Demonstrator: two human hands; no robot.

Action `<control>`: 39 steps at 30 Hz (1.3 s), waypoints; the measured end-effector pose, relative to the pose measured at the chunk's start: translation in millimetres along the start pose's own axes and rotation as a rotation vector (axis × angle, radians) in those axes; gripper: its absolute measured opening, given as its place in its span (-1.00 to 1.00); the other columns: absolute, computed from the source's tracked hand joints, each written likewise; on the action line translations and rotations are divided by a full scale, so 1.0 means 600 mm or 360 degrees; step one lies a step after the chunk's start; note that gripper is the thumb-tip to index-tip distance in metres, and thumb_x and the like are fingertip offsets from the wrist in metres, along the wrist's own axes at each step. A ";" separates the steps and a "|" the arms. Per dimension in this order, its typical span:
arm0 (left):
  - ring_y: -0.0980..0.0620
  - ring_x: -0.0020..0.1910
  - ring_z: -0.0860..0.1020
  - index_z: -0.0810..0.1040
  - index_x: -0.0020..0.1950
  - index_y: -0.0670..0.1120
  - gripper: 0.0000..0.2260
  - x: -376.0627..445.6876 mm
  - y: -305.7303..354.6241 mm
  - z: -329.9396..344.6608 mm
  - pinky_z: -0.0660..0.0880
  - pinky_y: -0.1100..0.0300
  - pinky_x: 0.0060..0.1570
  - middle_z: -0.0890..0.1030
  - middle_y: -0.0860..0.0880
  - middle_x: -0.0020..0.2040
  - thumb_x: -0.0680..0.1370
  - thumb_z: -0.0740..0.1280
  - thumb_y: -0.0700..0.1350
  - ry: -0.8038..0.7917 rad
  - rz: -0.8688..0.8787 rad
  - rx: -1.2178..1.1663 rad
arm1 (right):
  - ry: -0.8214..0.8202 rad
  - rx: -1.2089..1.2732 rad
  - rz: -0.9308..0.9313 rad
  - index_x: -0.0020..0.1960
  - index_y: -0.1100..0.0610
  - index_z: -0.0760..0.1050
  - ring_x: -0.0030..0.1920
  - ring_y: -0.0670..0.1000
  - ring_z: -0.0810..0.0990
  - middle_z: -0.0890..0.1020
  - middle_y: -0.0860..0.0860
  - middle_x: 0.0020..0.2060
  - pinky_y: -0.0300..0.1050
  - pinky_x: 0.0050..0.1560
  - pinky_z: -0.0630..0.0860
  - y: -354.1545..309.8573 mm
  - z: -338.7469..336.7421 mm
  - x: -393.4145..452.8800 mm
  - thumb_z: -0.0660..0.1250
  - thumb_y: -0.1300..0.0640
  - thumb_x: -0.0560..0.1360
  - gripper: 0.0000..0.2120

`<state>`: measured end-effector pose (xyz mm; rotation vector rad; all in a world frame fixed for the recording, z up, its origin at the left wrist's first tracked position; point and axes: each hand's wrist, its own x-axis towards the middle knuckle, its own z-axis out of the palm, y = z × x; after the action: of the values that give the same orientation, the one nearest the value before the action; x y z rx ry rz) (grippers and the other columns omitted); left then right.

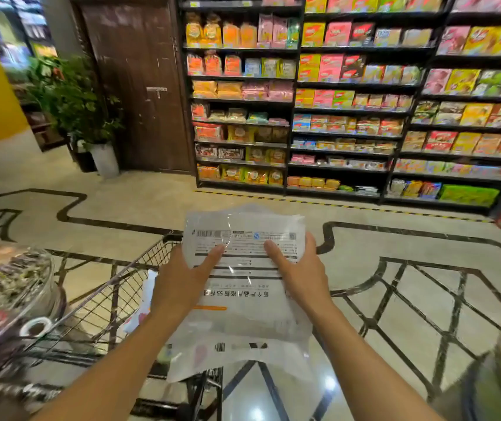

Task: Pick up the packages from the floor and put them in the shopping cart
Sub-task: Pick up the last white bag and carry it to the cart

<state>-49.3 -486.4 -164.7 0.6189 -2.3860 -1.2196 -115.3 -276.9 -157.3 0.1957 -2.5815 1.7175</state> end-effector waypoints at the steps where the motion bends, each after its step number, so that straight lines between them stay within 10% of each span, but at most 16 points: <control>1: 0.15 -0.13 0.64 0.53 0.32 0.04 -0.32 0.024 0.009 0.011 0.53 0.18 -0.28 0.67 0.13 -0.02 0.44 0.30 0.52 0.0026 -0.0016 0.0014 | -0.0028 0.0003 0.0001 0.50 -0.24 0.19 0.19 0.08 0.65 0.62 -0.09 0.26 0.22 0.21 0.59 0.000 0.001 0.033 0.27 -0.65 0.27 -0.07; 14: 0.11 -0.26 0.70 0.54 0.18 0.04 -0.34 0.253 -0.054 0.058 0.63 0.11 -0.35 0.71 0.07 -0.15 0.40 0.31 0.56 0.0378 -0.0354 0.0134 | -0.0445 -0.0038 -0.0119 0.60 -0.02 0.16 0.29 0.05 0.57 0.56 -0.09 0.28 0.10 0.31 0.50 0.001 0.148 0.329 0.37 -0.40 0.48 -0.14; 22: -0.03 -0.01 0.67 0.55 0.20 0.14 -0.28 0.385 -0.211 0.078 0.63 -0.10 0.07 0.70 0.07 -0.01 0.31 0.26 0.65 0.0497 -0.0702 -0.0011 | -0.0678 -0.0067 -0.0165 0.53 -0.14 0.25 0.11 -0.06 0.69 0.64 -0.11 0.24 0.09 0.15 0.65 0.044 0.354 0.464 0.41 -0.48 0.36 -0.13; 33: 0.07 -0.01 0.65 0.51 0.33 0.14 -0.25 0.326 -0.417 0.108 0.57 0.05 -0.08 0.68 0.13 0.05 0.33 0.32 0.60 0.0689 -0.1288 -0.0304 | -0.1409 -0.0259 -0.0085 0.52 -0.19 0.21 0.21 -0.06 0.66 0.65 -0.19 0.22 0.18 0.31 0.56 0.157 0.578 0.468 0.42 -0.44 0.40 -0.18; 39: 0.03 0.15 0.63 0.44 0.45 0.16 -0.21 0.270 -0.457 0.138 0.58 -0.08 0.19 0.63 0.19 0.18 0.36 0.35 0.58 0.0942 -0.1528 -0.0479 | -0.1745 -0.0271 -0.0144 0.44 -0.18 0.29 0.02 -0.23 0.69 0.67 -0.26 0.06 0.00 0.15 0.59 0.175 0.651 0.451 0.45 -0.33 0.43 -0.32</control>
<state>-169.9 -664.3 -413.8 1.8225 -1.3557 -1.4011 -380.5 -619.6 -378.6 1.6048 -3.2348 1.5767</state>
